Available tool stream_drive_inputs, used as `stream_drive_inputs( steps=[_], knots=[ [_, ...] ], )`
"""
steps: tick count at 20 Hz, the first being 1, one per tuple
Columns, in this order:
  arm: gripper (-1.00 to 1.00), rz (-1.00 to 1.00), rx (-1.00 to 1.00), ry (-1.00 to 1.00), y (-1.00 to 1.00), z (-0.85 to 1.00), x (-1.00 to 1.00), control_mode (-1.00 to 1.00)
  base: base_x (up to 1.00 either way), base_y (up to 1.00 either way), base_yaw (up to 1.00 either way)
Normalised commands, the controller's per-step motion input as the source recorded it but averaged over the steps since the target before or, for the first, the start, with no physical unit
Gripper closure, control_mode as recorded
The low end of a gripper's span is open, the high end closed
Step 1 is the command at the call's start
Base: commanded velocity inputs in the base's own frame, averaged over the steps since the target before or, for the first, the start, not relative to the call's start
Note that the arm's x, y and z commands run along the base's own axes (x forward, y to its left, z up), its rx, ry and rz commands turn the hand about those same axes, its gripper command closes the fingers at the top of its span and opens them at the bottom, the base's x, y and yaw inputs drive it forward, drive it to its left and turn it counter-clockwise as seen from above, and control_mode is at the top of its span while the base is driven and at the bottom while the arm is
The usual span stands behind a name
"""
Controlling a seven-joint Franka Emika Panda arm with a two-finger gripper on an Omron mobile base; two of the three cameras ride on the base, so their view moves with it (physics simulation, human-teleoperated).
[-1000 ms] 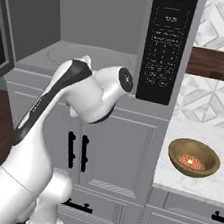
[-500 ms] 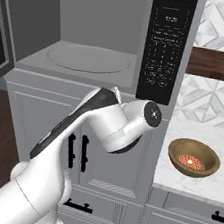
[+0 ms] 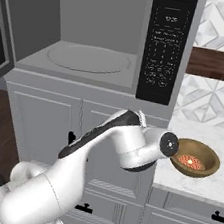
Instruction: Open the microwave, place the bowl with waffle inside the microwave, then close the microwave door and turn it on.
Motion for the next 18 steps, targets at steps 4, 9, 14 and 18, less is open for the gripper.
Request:
stream_drive_inputs(
  steps=[4, 9, 14, 18],
  knots=[
    [-1.00, -0.02, 0.12, 0.04, -1.00, -0.17, 0.45, -1.00, 0.00, 0.00, 0.00],
    [-1.00, -0.02, 0.25, 0.05, -1.00, -0.04, 0.02, -1.00, 0.00, 0.00, 0.00],
    [-1.00, -0.09, 0.28, 0.13, -1.00, -0.08, 0.09, -1.00, 0.00, 0.00, 0.00],
    [-1.00, -0.13, 0.22, 0.19, -1.00, -0.37, 0.40, -1.00, 0.00, 0.00, 0.00]
  ],
)
